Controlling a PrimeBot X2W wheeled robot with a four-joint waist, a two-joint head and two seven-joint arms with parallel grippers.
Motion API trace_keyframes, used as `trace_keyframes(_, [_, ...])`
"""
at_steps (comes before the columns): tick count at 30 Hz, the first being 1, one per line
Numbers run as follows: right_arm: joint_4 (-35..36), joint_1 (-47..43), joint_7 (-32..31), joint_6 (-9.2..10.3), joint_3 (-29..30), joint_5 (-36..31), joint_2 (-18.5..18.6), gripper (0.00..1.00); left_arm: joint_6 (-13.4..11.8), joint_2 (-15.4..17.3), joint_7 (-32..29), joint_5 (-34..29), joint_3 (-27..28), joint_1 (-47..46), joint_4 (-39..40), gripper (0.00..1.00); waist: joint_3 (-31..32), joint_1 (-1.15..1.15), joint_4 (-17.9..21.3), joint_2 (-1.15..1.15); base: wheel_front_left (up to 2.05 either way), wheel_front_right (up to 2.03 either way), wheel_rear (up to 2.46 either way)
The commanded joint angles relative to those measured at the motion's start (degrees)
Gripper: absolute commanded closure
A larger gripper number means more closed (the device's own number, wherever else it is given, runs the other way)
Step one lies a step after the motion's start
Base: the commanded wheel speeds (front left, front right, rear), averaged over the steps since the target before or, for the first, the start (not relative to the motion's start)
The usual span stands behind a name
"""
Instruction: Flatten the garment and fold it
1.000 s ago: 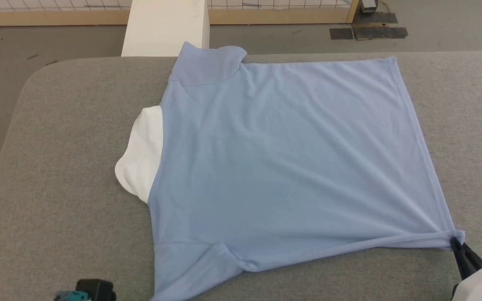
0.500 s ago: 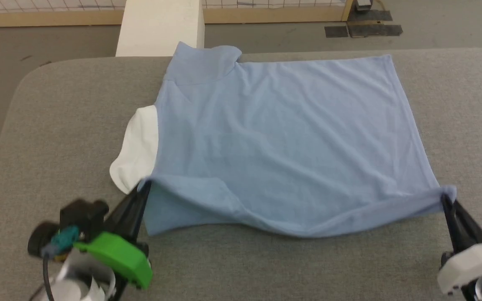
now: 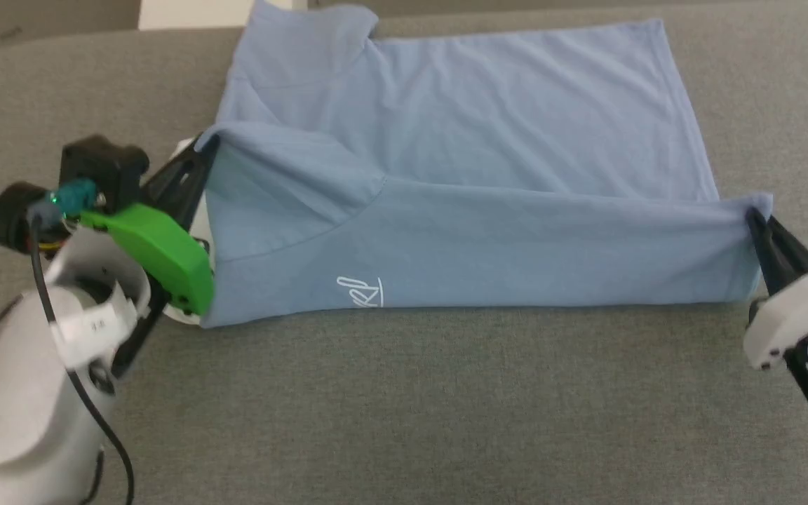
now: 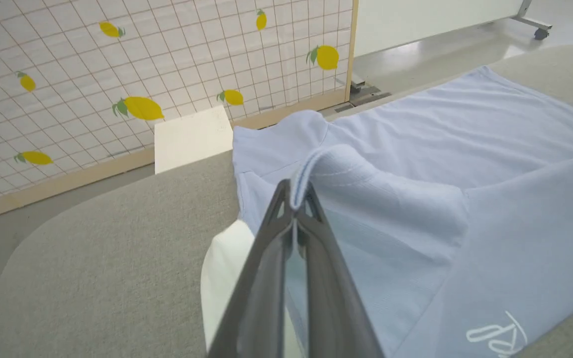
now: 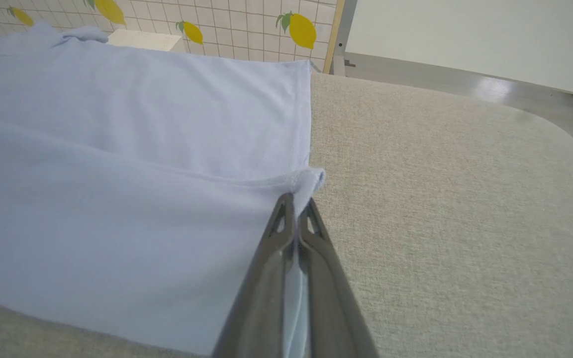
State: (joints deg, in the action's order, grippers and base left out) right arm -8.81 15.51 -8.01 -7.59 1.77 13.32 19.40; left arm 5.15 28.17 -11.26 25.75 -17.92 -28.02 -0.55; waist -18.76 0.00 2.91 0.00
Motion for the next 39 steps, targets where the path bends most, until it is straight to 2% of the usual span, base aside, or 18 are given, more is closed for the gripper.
trace_keyframes(1, [-1.07, 2.49, -0.74, 0.10, -0.79, 1.13, 0.52, 1.00, 0.43, 0.87, -1.06, 0.56, -0.01, -2.11, -1.83, 1.00, -3.75, 0.00, 1.34, 0.00, 0.00, 0.00, 0.00])
trace_keyframes(10, [-8.53, 12.35, -10.33, 0.10, -6.62, 7.34, 2.13, 1.00, 0.39, 1.41, -13.61, 6.30, -0.14, -4.84, -11.92, 1.00, -7.86, 0.00, 2.15, 0.00, 0.00, 0.00, 0.00])
trace_keyframes(14, [-11.74, 14.67, -17.02, 0.10, -7.89, 10.17, 2.57, 1.00, -0.16, 0.46, -20.20, 10.07, -0.67, -3.22, -13.85, 1.00, -7.97, 0.00, 1.74, 0.00, 0.00, 0.00, 0.00])
trace_keyframes(16, [-12.47, 15.19, -19.51, 0.10, -7.54, 11.19, 2.62, 1.00, -0.97, -0.06, -21.58, 11.27, -0.46, -2.37, -13.50, 1.00, -7.52, 0.00, 1.39, 0.00, 0.00, 0.00, 0.00])
trace_keyframes(17, [-12.64, 15.29, -20.43, 0.10, -7.07, 11.57, 2.50, 1.00, -1.49, -0.34, -20.54, 11.31, 0.02, -2.13, -12.94, 0.48, -7.16, 0.00, 1.22, 0.00, 0.00, 0.00, 0.00])
trace_keyframes(18, [-12.61, 15.28, -20.70, 0.10, -6.58, 11.60, 2.42, 0.91, -2.10, -0.55, -18.85, 10.90, 0.54, -2.02, -12.52, 0.48, -6.73, 0.00, 1.06, 0.00, 0.00, 0.00, 0.00])
trace_keyframes(19, [-12.25, 15.11, -20.47, 0.10, -6.08, 11.45, 2.30, 0.42, -2.60, -0.73, -16.46, 10.07, 0.92, -1.77, -12.03, 0.00, -6.14, 0.00, 0.88, 0.00, 0.00, 0.00, 0.00])
trace_keyframes(20, [-11.99, 14.79, -20.03, 0.10, -5.44, 11.47, 2.07, 0.07, -2.90, -0.82, -14.20, 9.17, 1.12, -1.50, -11.63, 0.00, -5.54, 0.00, 0.71, 0.00, 0.00, 0.00, 0.00])
trace_keyframes(21, [-11.64, 14.18, -19.22, 0.10, -4.52, 11.49, 1.69, 0.00, -3.46, -1.08, -10.91, 7.99, 1.50, -1.09, -11.18, 0.00, -4.64, 0.00, 0.48, 0.00, 0.00, 0.00, 0.00])
trace_keyframes(27, [-6.52, 7.57, -9.89, 0.10, -0.60, 10.55, -0.94, 0.00, -8.99, -5.02, 9.55, 3.29, 4.94, 4.61, -8.48, 0.00, 0.83, 0.00, -0.47, 0.00, 0.00, 0.00, 0.00])
trace_keyframes(31, [-1.90, 1.56, -2.60, 0.10, 1.23, 8.91, -3.40, 0.00, -11.81, -7.58, 18.05, 1.58, 5.46, 10.34, -6.04, 0.00, 3.58, 0.00, -0.71, 0.00, 0.00, 0.00, 0.00])
trace_keyframes(35, [1.78, -3.63, 3.50, 0.10, 2.94, 6.74, -6.84, 0.00, -14.38, -9.84, 22.23, 0.95, 5.59, 15.47, -4.41, 0.00, 5.22, 0.00, -0.33, 0.00, 0.00, 0.00, 0.00])
trace_keyframes(39, [4.46, -7.41, 8.03, 0.10, 4.86, 4.74, -11.05, 0.00, -15.89, -10.91, 21.99, 0.20, 4.16, 18.86, -4.84, 0.00, 6.28, 0.00, 0.34, 0.00, 0.00, 0.00, 0.00])
